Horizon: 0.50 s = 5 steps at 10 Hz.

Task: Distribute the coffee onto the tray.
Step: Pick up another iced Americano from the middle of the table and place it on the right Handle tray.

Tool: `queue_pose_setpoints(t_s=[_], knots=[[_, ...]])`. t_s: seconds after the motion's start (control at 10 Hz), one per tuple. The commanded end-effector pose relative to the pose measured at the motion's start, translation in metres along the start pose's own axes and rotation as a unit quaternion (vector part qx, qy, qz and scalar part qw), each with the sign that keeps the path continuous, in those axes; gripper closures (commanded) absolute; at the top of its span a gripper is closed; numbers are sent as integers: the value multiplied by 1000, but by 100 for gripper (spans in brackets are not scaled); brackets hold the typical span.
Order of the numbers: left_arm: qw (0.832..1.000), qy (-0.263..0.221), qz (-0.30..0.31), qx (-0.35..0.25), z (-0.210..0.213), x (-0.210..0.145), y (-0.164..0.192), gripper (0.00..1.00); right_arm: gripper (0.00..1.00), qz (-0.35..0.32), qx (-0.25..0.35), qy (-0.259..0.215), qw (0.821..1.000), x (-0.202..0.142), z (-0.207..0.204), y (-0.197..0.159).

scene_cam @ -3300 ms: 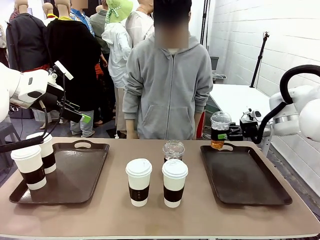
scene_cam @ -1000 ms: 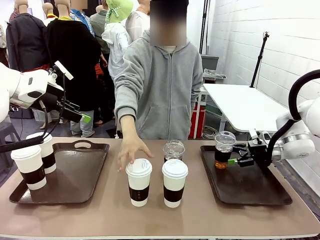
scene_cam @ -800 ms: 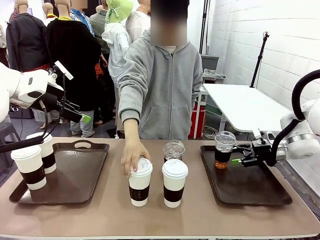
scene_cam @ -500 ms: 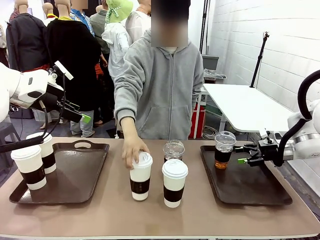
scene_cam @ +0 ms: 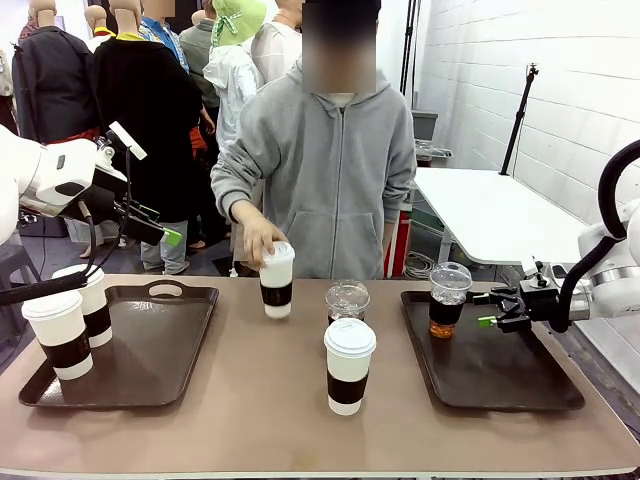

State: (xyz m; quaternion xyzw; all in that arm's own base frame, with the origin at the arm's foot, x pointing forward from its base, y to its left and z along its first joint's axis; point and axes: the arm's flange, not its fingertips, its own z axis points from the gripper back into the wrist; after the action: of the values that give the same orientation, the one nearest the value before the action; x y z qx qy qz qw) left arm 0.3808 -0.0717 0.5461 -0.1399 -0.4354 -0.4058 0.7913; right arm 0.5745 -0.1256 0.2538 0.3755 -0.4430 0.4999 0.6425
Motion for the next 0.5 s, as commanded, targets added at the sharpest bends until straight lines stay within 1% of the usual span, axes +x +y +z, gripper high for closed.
queue_pose_setpoints(t_s=[0.0,0.4], knots=[[1000,-1,4,-2,-1,-2,2,0,0,0,2,-2,1000,0,-1,0],[1000,-1,4,-2,-1,-2,2,0,0,0,2,-2,1000,0,-1,0]])
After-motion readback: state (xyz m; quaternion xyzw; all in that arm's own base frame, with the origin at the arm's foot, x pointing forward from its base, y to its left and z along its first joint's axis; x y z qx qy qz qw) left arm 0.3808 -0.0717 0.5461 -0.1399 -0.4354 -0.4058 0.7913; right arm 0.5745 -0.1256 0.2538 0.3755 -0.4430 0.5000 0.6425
